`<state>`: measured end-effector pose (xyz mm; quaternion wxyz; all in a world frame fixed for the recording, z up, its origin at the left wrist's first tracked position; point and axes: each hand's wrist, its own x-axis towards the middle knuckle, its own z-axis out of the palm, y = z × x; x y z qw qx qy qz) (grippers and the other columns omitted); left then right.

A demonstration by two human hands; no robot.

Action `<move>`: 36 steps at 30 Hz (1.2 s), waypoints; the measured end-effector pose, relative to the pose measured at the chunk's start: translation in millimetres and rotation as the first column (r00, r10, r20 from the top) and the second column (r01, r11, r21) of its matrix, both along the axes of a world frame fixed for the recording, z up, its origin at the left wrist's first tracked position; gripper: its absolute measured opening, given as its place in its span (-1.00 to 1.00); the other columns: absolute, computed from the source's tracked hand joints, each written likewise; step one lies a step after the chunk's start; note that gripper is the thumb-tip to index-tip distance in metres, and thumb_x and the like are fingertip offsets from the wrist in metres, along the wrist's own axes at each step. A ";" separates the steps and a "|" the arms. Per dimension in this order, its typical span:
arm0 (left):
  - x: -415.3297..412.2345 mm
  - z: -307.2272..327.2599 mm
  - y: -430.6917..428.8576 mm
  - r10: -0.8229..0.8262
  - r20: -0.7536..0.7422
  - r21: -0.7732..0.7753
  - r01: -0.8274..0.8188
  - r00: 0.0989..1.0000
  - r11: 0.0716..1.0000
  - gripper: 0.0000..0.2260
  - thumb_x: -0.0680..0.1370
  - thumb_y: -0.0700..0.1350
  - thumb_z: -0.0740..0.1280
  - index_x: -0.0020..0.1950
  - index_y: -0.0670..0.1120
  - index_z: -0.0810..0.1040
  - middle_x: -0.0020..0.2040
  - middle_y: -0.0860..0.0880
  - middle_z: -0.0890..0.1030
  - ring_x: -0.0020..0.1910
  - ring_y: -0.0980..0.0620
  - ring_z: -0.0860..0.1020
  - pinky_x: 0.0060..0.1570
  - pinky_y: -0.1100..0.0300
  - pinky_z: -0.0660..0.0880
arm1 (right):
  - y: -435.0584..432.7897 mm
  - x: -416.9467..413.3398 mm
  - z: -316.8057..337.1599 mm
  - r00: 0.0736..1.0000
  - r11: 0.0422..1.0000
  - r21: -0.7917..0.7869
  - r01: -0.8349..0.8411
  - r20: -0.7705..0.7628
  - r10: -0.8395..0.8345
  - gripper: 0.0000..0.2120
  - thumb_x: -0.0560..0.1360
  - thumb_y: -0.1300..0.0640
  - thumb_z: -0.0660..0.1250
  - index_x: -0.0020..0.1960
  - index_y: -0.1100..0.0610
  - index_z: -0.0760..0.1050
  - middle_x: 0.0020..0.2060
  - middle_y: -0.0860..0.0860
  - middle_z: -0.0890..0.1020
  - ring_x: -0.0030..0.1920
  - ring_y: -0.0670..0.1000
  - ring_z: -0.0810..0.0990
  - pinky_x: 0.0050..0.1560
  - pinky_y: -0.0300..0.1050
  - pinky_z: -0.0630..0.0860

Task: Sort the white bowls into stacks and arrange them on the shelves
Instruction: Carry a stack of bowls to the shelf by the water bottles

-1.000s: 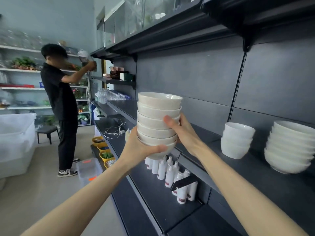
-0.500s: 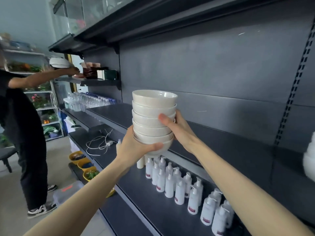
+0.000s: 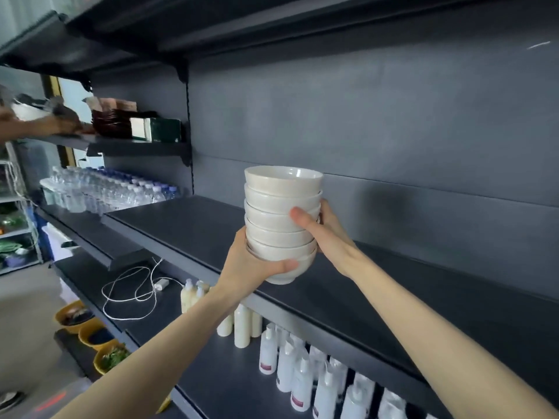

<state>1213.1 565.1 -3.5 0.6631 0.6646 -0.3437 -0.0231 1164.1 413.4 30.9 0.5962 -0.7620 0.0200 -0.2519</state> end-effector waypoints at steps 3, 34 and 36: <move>53.9 4.9 0.2 -0.036 -0.010 0.004 0.036 0.999 0.999 -0.45 0.26 -0.32 0.60 0.00 0.15 0.44 -0.18 0.39 0.63 -0.14 0.40 0.59 -0.22 0.48 0.49 | 0.3 53.2 2.5 1.000 1.000 0.018 0.021 -0.002 -0.021 -0.39 0.44 -0.10 0.36 0.41 0.00 0.23 0.13 -0.22 0.51 0.08 -0.29 0.49 0.00 -0.33 0.45; 522.5 -15.4 -2.0 -0.469 -0.056 0.145 0.472 0.881 0.870 -0.49 0.29 -0.31 0.59 0.09 0.10 0.53 -0.04 0.19 0.69 -0.02 0.22 0.64 -0.12 0.35 0.56 | 36.4 453.0 -24.6 0.910 0.907 0.088 0.412 0.006 -0.414 -0.36 0.43 -0.01 0.43 0.42 0.03 0.24 0.17 -0.20 0.53 0.10 -0.29 0.52 0.02 -0.35 0.47; 540.7 -20.8 -5.8 -0.452 -0.089 0.162 0.461 0.887 0.872 -0.39 0.22 -0.19 0.64 0.18 0.07 0.49 0.04 0.15 0.68 0.03 0.19 0.63 -0.04 0.27 0.58 | 34.7 465.4 -26.4 0.908 0.905 0.089 0.417 0.000 -0.418 -0.35 0.42 -0.03 0.44 0.42 0.03 0.24 0.17 -0.20 0.54 0.11 -0.28 0.52 0.04 -0.34 0.47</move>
